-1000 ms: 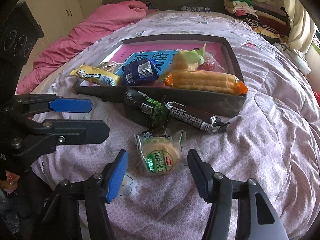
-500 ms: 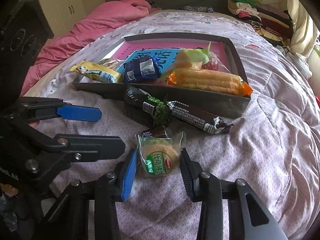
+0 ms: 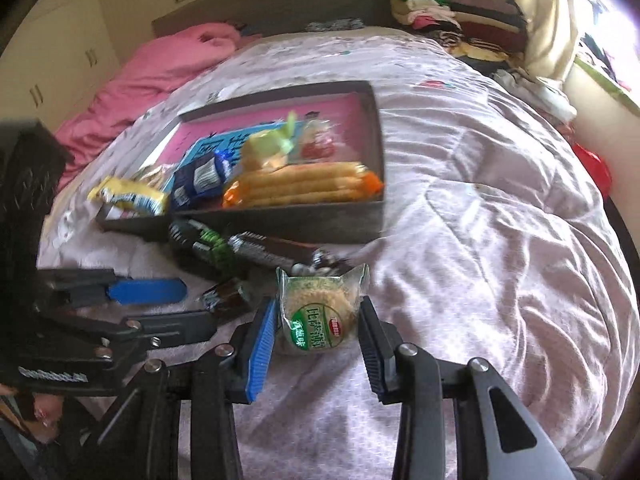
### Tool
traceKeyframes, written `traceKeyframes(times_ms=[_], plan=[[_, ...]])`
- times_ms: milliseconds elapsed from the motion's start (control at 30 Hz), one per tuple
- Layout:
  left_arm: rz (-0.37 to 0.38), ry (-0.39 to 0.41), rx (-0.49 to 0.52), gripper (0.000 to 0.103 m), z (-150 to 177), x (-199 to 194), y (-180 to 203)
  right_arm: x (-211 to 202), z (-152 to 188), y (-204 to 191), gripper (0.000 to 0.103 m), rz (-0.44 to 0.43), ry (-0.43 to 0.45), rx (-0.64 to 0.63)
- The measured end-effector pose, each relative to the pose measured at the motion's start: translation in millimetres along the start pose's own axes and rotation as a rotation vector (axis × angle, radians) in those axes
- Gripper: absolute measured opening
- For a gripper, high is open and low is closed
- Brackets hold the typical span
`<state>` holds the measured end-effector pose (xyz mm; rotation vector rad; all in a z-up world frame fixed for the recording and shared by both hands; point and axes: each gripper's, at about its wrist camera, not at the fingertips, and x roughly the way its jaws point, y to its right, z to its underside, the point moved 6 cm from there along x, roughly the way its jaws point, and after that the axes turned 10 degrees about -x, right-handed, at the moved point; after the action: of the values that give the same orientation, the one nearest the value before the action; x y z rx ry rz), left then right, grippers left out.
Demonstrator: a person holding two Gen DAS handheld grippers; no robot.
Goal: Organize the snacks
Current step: 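Grasp the small brown packet with left tool while right tool grasps the green-label bread packet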
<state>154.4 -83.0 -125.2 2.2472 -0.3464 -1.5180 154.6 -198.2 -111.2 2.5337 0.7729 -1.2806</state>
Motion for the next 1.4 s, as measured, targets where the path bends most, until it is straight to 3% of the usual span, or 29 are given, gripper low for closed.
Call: traceKeyframes(times_ms=[367, 467, 633, 1100, 1400], plan=[[-0.033, 0.018, 0.032, 0.042, -9.0, 23.2, 13.7, -6.0, -6.5, 3.2, 0.04, -0.023, 0.034, 0.014], [-0.049, 0.025, 0.041, 0.034, -10.2, 26.4, 13.2, -7.4, -7.0, 1.6, 0.04, -0.034, 0.042, 0.015], [-0.025, 0.033, 0.028, 0.032, -11.5, 28.7, 11.5, -11.0, -9.8, -1.6, 0.04, -0.062, 0.067, 0.018], [-0.014, 0.048, 0.023, 0.03, 2.2, -1.0, 5.4, -20.9, -18.9, -9.9, 0.04, -0.11, 0.131, 0.01], [-0.003, 0.098, 0.01, 0.03, 4.6, -35.3, 0.1, -24.5, -22.1, -14.7, 0.04, -0.132, 0.158, -0.002]])
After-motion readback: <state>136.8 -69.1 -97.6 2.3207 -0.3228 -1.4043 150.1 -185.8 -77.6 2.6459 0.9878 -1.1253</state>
